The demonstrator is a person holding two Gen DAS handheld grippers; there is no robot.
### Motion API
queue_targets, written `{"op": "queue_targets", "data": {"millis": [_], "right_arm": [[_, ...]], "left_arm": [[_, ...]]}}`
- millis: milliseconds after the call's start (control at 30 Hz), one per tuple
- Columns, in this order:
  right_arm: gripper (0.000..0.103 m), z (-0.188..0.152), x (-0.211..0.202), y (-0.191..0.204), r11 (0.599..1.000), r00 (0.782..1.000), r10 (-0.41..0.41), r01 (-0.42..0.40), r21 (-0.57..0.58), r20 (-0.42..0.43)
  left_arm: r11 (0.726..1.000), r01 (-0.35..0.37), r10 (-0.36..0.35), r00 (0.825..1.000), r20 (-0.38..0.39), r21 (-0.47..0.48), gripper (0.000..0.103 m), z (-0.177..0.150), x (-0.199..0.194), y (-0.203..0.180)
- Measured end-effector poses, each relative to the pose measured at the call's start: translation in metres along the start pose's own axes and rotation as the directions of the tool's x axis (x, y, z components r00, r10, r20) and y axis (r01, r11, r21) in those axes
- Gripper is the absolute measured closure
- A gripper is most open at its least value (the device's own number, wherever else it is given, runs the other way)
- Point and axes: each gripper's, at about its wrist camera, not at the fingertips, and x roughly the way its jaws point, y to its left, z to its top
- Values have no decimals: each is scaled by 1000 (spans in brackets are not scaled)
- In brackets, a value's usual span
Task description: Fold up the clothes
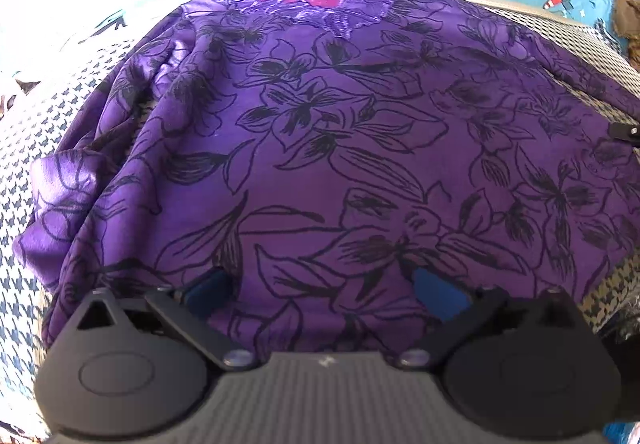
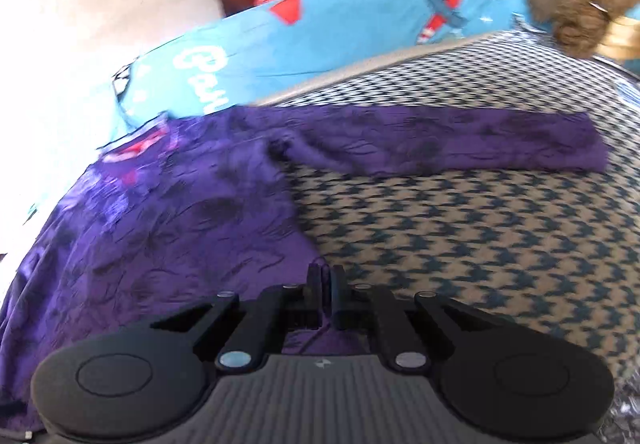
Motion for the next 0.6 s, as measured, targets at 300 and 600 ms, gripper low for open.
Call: {"op": "queue_targets", "data": {"millis": [300, 600], "right_arm": [[93, -1, -11, -12, 995, 999, -29, 30, 94, -15], [81, -23, -42, -40, 983, 999, -3, 13, 183, -53]], "left_arm": [[1000, 8, -8, 1000, -2, 22, 0, -2, -2, -2], [1000, 13, -13, 1000, 0, 19, 0, -2, -5, -3]]}}
